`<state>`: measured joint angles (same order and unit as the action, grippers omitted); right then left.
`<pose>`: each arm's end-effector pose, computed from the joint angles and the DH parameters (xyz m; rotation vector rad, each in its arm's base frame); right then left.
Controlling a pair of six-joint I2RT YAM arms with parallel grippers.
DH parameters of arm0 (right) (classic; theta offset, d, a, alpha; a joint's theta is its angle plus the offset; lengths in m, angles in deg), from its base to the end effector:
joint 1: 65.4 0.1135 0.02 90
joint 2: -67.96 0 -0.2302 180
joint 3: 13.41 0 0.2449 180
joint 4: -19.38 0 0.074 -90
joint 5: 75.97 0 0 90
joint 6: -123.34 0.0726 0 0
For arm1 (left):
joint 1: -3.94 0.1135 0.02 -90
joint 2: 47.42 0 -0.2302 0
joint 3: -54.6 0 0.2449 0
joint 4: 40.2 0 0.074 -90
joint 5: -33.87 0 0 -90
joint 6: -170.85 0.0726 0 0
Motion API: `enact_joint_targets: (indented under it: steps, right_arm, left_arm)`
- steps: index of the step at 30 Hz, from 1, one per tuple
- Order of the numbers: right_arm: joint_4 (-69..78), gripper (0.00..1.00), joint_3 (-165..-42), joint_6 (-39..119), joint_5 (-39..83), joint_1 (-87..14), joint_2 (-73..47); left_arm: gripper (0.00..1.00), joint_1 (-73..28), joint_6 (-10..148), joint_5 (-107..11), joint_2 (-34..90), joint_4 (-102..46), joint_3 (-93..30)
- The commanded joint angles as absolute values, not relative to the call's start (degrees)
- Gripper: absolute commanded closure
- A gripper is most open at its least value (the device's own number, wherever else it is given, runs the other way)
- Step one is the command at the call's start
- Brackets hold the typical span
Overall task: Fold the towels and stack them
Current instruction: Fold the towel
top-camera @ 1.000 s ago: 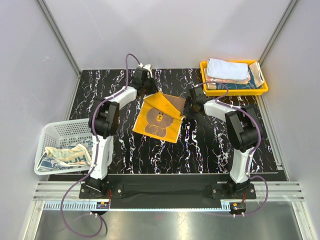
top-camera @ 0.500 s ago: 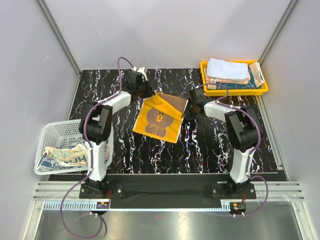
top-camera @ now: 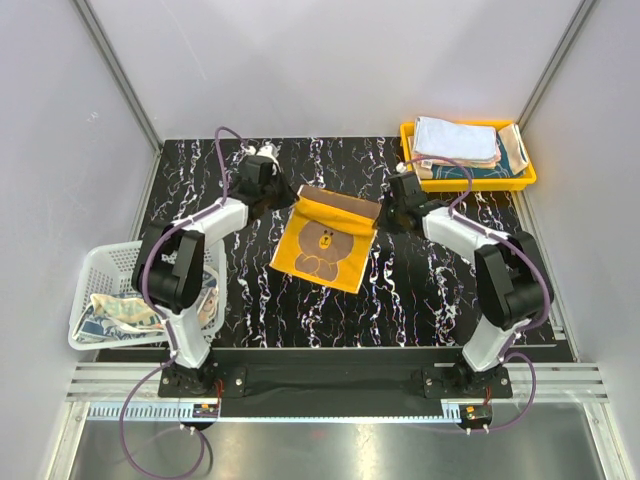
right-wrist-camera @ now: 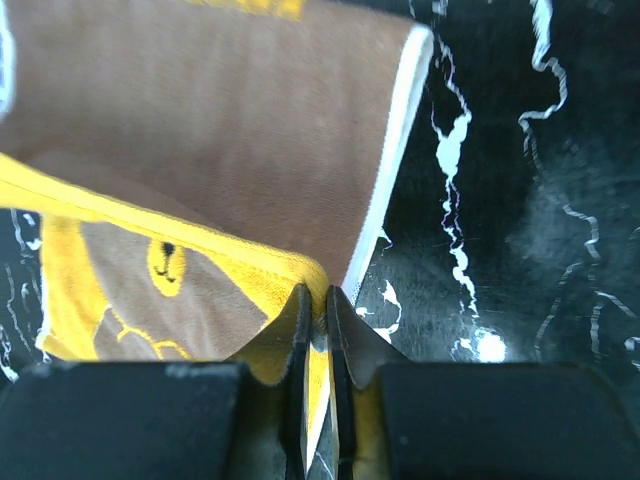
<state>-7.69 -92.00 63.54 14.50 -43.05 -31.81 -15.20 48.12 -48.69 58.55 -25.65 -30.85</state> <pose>0.3559 0.1470 0.1425 0.1644 2.4529 0.4241 0.4052 -0.1506 0.1651 -0.1909 2.2449 -0.6435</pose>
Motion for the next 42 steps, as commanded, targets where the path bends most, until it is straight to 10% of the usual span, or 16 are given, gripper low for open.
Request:
enact_joint_targets:
  steps: [1,28,42]
  right_arm:
    - [-9.4,0.96,-92.0,58.6,11.0,-42.9,-27.1]
    - [-3.7,0.56,-79.0,62.1,11.7,-38.8,-19.6]
    - [-8.2,0.64,-91.2,60.8,10.3,-38.8,-32.8]
  left_arm:
    - [1.0,-15.1,46.9,-51.9,53.8,-28.3,-28.9]
    - [1.0,-16.8,44.1,-50.9,46.3,-37.1,-6.3]
    - [1.0,-16.8,45.5,-50.8,46.6,-34.8,-8.5]
